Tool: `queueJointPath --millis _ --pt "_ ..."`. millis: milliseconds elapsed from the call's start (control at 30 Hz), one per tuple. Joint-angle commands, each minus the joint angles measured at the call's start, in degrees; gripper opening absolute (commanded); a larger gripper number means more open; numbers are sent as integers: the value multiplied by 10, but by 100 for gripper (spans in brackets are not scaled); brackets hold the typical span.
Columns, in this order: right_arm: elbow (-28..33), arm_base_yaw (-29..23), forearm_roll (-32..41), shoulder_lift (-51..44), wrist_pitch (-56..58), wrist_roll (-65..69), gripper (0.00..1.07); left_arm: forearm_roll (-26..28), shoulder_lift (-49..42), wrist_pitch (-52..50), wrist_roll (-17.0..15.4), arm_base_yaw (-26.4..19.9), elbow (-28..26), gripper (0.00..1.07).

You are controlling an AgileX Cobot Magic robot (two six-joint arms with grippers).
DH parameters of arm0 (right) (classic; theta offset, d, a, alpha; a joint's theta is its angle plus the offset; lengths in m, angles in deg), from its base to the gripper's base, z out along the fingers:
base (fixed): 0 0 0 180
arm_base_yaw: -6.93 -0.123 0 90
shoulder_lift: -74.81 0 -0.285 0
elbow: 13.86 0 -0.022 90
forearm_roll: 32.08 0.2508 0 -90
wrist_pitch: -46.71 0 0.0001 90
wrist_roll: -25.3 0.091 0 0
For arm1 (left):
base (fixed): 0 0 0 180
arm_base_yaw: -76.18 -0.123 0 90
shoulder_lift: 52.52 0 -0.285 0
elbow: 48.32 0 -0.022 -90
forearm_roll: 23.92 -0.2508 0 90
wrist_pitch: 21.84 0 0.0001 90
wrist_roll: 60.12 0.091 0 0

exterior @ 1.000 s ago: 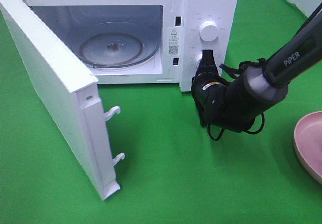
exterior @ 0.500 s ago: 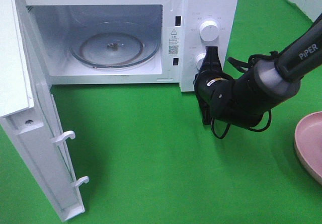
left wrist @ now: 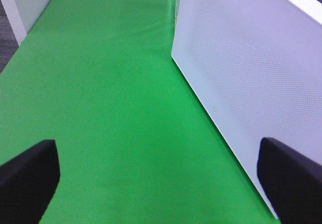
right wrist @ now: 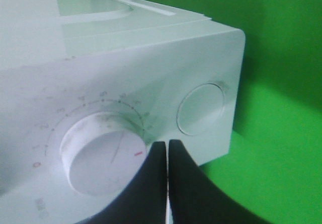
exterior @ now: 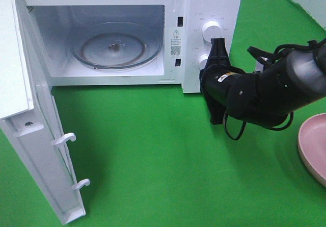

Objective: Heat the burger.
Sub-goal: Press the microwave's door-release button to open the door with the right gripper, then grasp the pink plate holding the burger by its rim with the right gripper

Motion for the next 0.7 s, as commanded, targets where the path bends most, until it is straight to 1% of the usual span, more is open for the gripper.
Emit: queueJointPath --millis 33,133,167,200,233,333,400,433,467,500,533,567,600,633,667,700 --pt "21 -1 -16 -32 36 -40 0 1 -3 -4 1 -2 2 100" --pt "33 -1 -19 -48 55 -65 0 1 -3 -4 1 -2 2 100" --pt "45 0 -19 -74 83 -117 0 1 -3 -4 1 -2 2 100" --pt "45 0 -19 -74 83 -117 0 1 -3 -4 1 -2 2 100" --pt "51 0 -26 -90 107 -159 0 1 -3 -4 1 -2 2 100" --pt "52 0 -33 -99 122 -180 0 1 -3 -4 1 -2 2 100" --pt "52 1 -52 -125 176 -250 0 1 -3 -4 1 -2 2 100" --pt "52 1 -52 -125 176 -250 0 1 -3 -4 1 -2 2 100" --pt "52 1 -65 -136 197 -283 0 1 -3 -4 1 -2 2 100" --pt "52 1 -65 -136 197 -283 0 1 -3 -4 1 -2 2 100" --pt "52 1 -87 -147 221 -311 0 1 -3 -4 1 -2 2 100" --pt "52 1 -87 -147 221 -311 0 1 -3 -4 1 -2 2 100" --pt "52 1 -114 -158 251 -336 0 1 -3 -4 1 -2 2 100" --pt "52 1 -114 -158 251 -336 0 1 -3 -4 1 -2 2 100" --pt "52 1 -137 -166 279 -354 0 1 -3 -4 1 -2 2 100" --pt "52 1 -137 -166 279 -354 0 1 -3 -4 1 -2 2 100"
